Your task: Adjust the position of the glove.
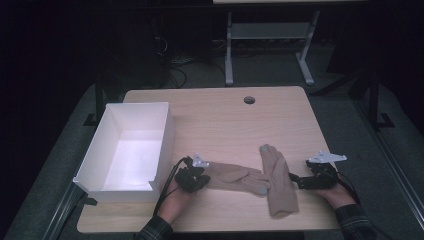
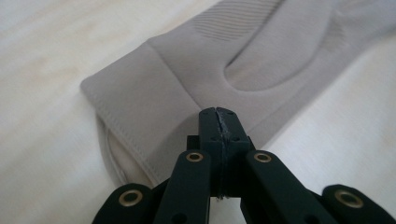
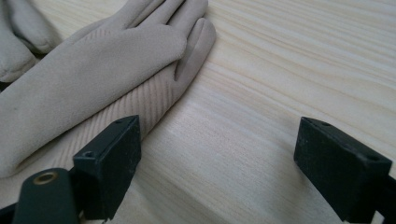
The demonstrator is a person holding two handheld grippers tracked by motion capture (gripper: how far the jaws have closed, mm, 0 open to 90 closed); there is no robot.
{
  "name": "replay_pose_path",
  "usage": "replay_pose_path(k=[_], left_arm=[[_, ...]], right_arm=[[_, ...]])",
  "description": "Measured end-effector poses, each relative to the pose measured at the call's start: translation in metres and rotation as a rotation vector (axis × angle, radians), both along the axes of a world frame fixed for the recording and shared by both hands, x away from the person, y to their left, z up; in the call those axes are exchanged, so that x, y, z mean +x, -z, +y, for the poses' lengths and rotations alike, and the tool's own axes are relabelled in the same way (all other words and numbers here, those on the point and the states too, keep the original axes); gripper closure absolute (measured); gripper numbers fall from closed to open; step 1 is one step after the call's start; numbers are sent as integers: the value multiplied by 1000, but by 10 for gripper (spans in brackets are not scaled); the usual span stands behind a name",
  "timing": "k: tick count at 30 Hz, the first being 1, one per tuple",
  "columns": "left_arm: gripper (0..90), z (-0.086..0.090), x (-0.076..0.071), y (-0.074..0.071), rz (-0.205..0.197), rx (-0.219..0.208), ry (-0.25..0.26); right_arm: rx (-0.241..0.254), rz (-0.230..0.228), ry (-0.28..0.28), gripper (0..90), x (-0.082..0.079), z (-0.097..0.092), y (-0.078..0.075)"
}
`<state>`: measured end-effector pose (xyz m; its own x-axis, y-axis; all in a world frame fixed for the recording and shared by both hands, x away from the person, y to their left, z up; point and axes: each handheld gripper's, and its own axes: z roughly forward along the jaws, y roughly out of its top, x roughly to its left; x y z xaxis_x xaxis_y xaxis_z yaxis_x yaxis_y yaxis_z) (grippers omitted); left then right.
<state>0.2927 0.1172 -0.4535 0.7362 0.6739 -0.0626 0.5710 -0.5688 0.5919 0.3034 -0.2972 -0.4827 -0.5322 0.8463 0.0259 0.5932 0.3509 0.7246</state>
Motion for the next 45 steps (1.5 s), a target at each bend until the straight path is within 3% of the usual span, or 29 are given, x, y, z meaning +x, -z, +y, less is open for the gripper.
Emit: replay_pose_path(k=[5, 9, 11, 16, 20, 24, 28, 29, 31, 35, 38, 45], left_arm=[[895, 11, -24, 0, 23, -21, 18], [893, 9, -25, -6, 4, -57, 36], [893, 1, -20, -11, -19, -80, 66], [893, -27, -7, -14, -27, -109, 168], [893, -57, -1, -11, -7, -152, 244], [893, -79, 0, -4, 10, -130, 305], [894, -90, 2, 6, 23, -107, 327], [895, -91, 2, 7, 21, -124, 312], [895, -91, 8, 5, -2, -95, 310], [895, -88, 21, 6, -20, -96, 259], [895, -85, 34, 5, -33, -76, 229], [895, -77, 70, 8, -55, -92, 122]], right_arm=[[0, 0, 0, 143, 0, 0, 0], [0, 2, 0, 143, 0, 0, 0], [0, 3, 0, 142, 0, 0, 0], [1, 3, 2, 142, 0, 1, 0], [1, 3, 1, 143, 0, 1, 0], [1, 3, 1, 144, 0, 0, 0], [1, 2, 2, 145, 0, 0, 0], [1, 1, 1, 144, 0, 0, 0], [1, 1, 1, 144, 0, 0, 0], [0, 1, 1, 144, 0, 0, 0], [1, 1, 1, 144, 0, 0, 0], [1, 1, 1, 144, 0, 0, 0]])
